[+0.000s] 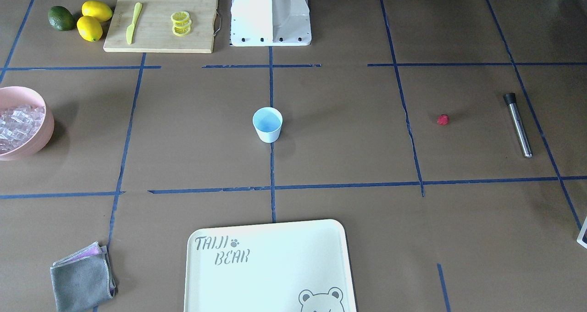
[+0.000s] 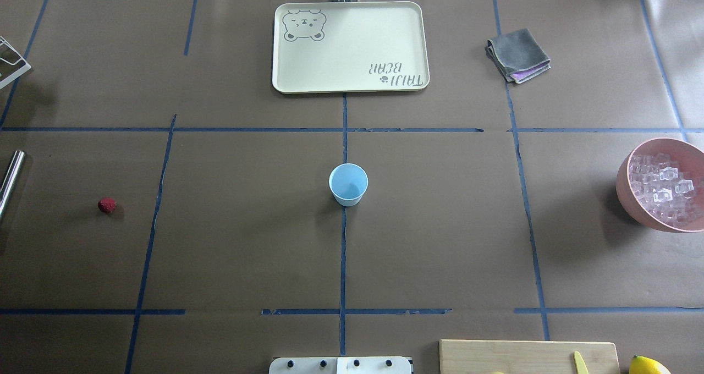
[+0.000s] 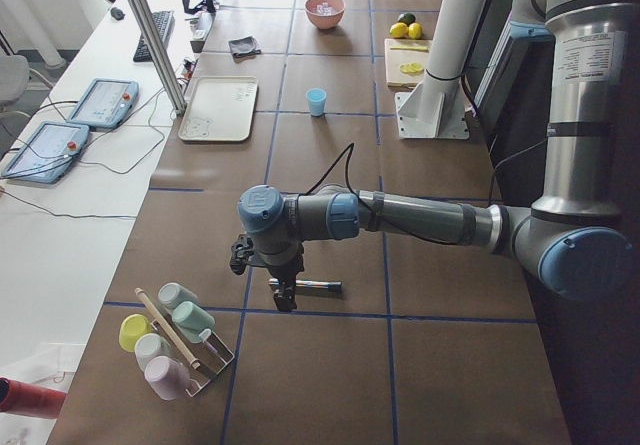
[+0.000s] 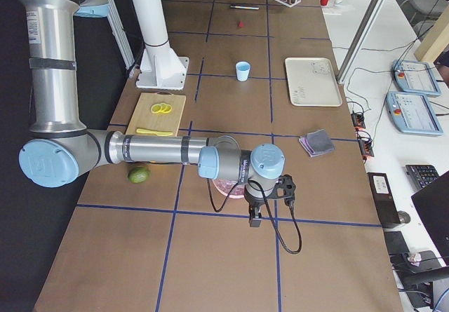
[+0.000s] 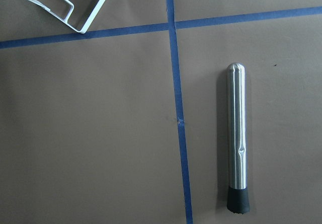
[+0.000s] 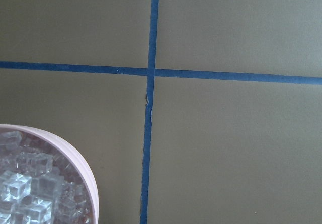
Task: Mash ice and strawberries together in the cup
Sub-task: 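Lower the right gripper into the pink bowl of ice cubes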
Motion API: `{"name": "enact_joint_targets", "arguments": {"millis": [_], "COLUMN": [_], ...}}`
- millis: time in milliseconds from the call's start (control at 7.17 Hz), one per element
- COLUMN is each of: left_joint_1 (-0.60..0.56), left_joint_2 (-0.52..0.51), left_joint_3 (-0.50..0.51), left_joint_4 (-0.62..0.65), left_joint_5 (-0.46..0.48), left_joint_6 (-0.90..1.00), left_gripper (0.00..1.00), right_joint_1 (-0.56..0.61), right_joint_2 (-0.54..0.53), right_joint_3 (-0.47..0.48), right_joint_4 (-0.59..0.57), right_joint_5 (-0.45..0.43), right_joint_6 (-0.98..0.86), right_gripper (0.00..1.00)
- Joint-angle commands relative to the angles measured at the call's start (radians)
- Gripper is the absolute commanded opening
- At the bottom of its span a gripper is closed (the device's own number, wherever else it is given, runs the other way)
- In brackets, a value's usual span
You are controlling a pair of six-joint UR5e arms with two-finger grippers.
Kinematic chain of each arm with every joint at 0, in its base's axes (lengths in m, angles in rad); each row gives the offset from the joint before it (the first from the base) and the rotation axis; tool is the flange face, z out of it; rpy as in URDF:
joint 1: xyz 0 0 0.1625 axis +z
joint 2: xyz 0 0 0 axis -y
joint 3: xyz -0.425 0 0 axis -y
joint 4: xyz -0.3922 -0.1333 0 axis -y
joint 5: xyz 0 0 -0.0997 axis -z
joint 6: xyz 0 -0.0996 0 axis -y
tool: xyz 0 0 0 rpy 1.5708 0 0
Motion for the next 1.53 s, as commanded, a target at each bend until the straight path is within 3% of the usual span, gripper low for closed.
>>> {"name": "enact_joint_targets", "arguments": {"millis": [0,558,836,1115,1255,1394], "left_joint_1": [-0.004,-0.002,-0.002,-0.002,-0.004,-0.002], "left_joint_2": [0.012,0.035,0.035,0.065,0.065,0.065], "left_joint_3": [-0.037,-0.13,-0.109,-0.14,-0.131,-0.137], "left_joint_4": [-0.004,0.048,0.039,0.033,0.033,0.033], "left_joint_5": [0.002,0.028,0.019,0.006,-0.021,-0.021], "left_joint_6": [0.017,0.005,0.007,0.014,0.016,0.016], "left_gripper": [1.0,1.0,1.0,1.0,1.0,1.0], "right_joint_1": [0.001,-0.001,-0.001,-0.002,-0.04,-0.115], "right_joint_2": [-0.003,-0.009,-0.008,-0.008,-0.027,-0.073], "right_joint_3": [-0.001,0.002,0.006,0.031,0.098,0.214], "right_joint_4": [0.004,0.005,0.005,0.004,0.007,0.008], "right_joint_5": [0.003,0.007,0.012,0.067,0.117,0.109], "right_joint_6": [0.004,0.002,0.004,0.025,0.192,0.428], "right_gripper": [1.0,1.0,1.0,1.0,0.99,0.98]}}
